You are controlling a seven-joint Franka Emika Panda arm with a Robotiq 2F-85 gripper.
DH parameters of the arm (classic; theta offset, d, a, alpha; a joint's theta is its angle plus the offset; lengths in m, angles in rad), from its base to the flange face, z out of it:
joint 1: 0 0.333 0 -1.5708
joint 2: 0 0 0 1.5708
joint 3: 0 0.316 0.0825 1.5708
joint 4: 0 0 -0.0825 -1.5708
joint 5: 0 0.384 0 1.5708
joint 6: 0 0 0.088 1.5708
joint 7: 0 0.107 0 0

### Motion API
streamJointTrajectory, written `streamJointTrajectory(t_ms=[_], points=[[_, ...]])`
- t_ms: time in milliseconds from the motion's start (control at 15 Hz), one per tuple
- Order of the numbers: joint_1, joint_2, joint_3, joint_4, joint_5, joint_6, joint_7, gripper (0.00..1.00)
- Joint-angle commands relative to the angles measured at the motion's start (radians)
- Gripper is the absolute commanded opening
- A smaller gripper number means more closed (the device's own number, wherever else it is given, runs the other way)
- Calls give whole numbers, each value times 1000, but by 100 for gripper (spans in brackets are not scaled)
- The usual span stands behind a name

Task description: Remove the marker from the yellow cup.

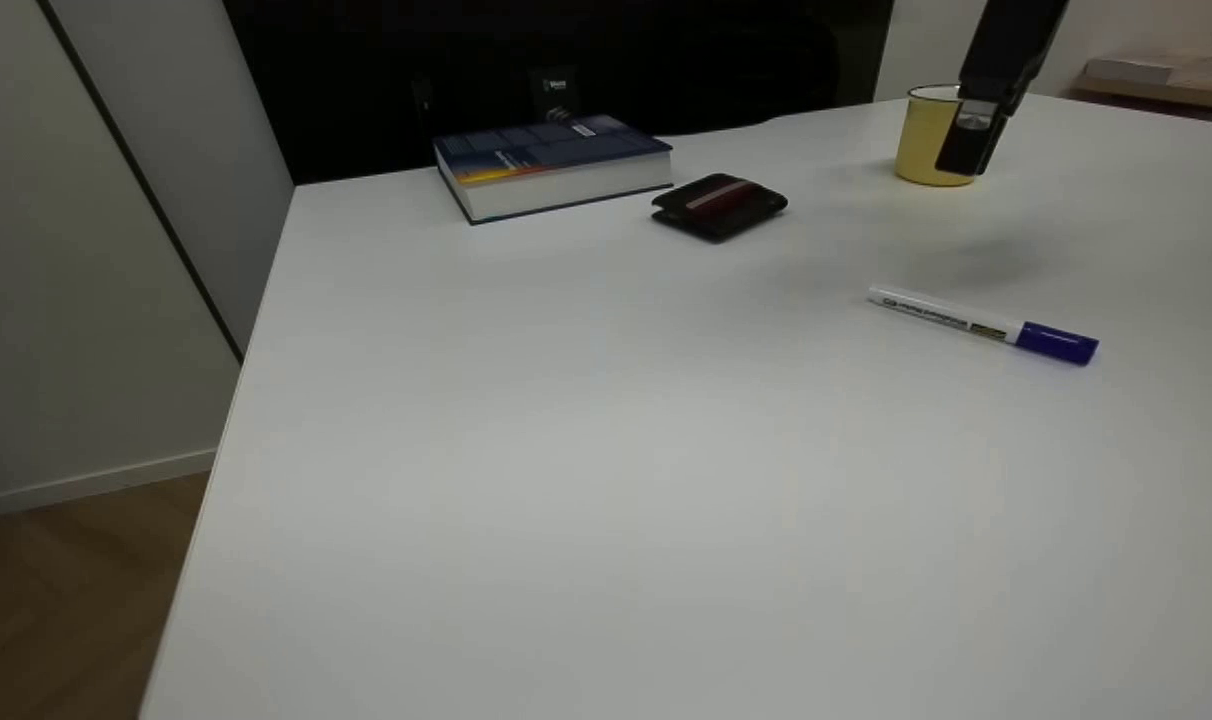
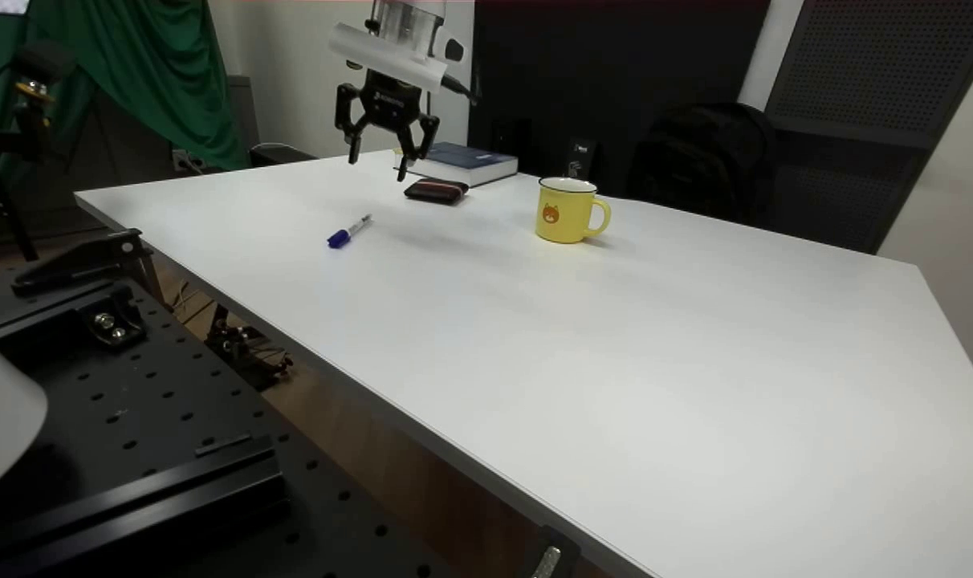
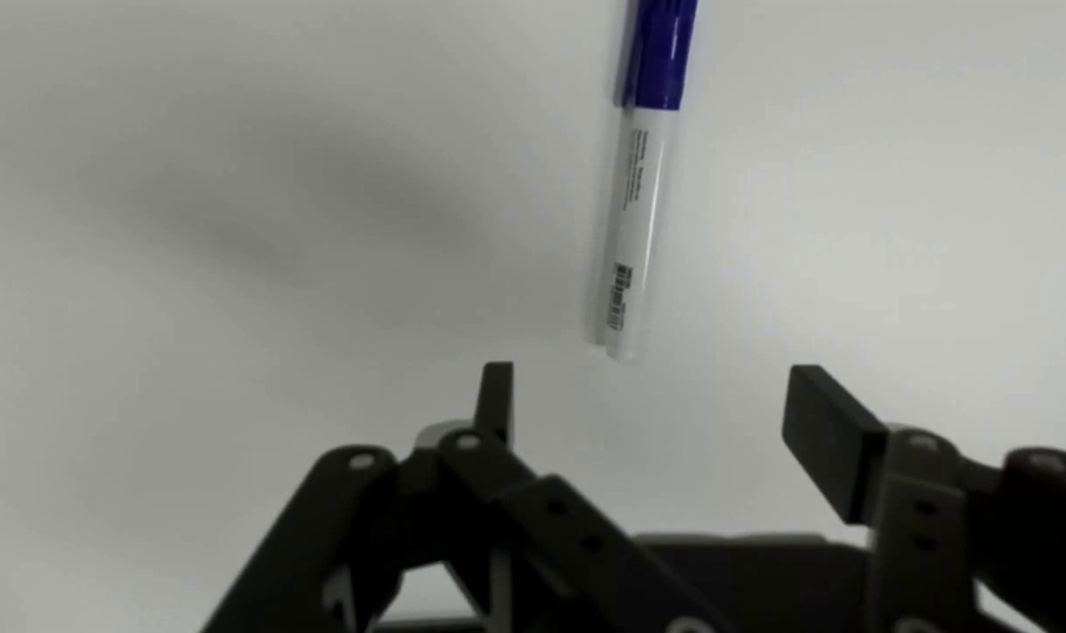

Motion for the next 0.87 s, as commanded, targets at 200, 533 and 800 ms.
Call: streamJointTrajectory(t_ms=[200, 533, 800], points=[[128, -96, -152, -69, -210, 11, 462, 100], [253, -82, -323, -52, -419, -38, 795, 100], [183, -71, -257, -50, -429, -21, 761, 100]])
